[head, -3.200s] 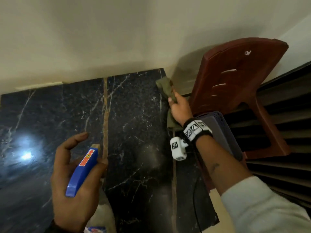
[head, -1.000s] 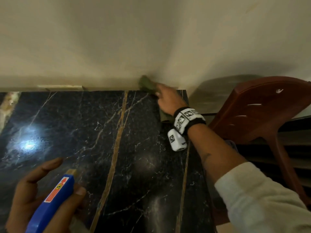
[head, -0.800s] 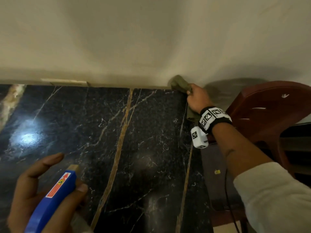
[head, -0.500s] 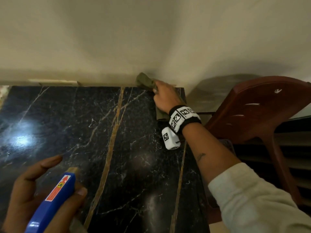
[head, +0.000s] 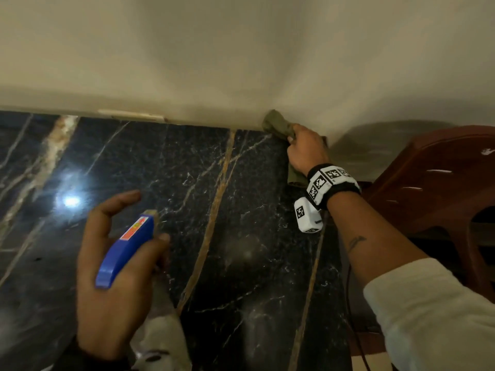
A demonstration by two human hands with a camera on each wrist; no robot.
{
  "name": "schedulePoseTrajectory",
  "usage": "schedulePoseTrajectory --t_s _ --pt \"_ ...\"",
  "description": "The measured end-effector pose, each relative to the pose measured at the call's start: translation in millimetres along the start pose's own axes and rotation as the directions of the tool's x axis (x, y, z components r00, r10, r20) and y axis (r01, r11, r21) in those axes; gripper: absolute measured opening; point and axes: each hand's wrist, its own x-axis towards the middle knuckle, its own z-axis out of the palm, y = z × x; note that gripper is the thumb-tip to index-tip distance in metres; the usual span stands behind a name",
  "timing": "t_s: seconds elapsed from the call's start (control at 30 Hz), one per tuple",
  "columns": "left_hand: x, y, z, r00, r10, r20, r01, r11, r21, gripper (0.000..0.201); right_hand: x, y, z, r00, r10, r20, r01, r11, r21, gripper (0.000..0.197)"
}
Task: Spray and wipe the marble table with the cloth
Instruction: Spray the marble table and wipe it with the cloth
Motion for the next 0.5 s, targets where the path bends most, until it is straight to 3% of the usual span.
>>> schedulePoseTrajectory --t_s 0.2,0.33,0.43,0.5 --pt "44.4 16.2 -18.9 0.994 0.107 -0.001 -0.107 0.991 -0.082 0.049 -2.0 -96.3 51.4 0.974 -0.228 -0.004 0.227 0.971 0.07 0.042" --pt "64.9 18.2 -46.0 0.991 0.135 -0.016 -0.135 0.988 -0.067 0.052 -12.0 -154.3 86.4 0.93 -0.334 0.157 0.332 0.943 0.035 0.059" --pt "71.4 16.3 -70.2 0.989 0.144 -0.036 -0.146 0.987 -0.067 0.053 -15.4 -160.9 89.1 0.884 -0.41 0.224 0.413 0.91 0.036 0.062" --pt "74.5 13.8 -92.5 0.99 0.134 -0.049 -0.138 0.988 -0.075 0.053 -14.5 -154.2 76.4 0.901 -0.398 0.173 0.389 0.918 0.084 0.06"
